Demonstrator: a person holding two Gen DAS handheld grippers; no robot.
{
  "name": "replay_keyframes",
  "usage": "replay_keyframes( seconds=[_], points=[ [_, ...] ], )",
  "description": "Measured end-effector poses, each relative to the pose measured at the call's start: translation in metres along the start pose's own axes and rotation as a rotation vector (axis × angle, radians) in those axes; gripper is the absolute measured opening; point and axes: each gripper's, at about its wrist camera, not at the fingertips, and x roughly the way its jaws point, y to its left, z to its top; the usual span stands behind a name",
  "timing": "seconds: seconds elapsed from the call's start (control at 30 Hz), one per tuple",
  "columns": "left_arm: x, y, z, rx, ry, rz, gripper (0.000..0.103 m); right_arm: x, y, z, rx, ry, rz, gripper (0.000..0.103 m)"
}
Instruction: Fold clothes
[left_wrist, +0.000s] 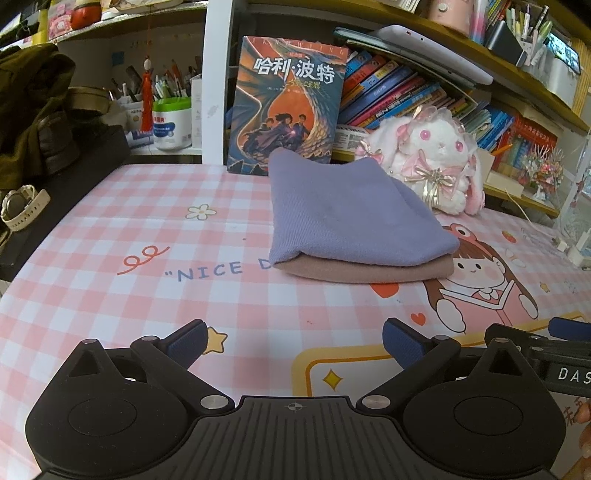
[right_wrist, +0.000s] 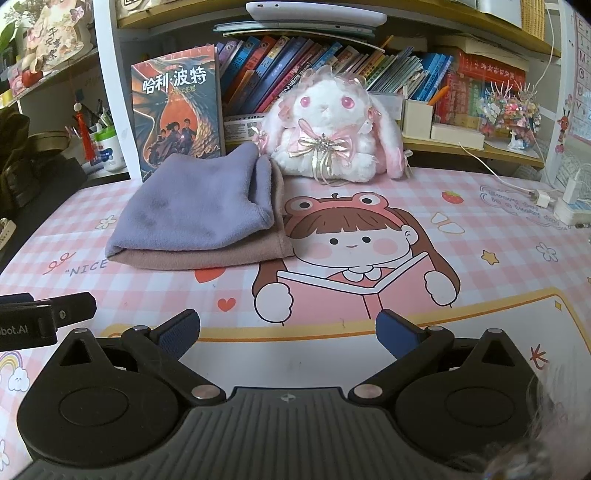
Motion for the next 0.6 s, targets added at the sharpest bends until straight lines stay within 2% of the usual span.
replay_keyframes(
  seconds=[0.6],
  points=[
    [0.0066,0.0021,0.0015,-0.004,0.02,-0.008,0.102,0.005,0.0002,0.0004,0.004,0.013,-0.003,0.103]
  ],
)
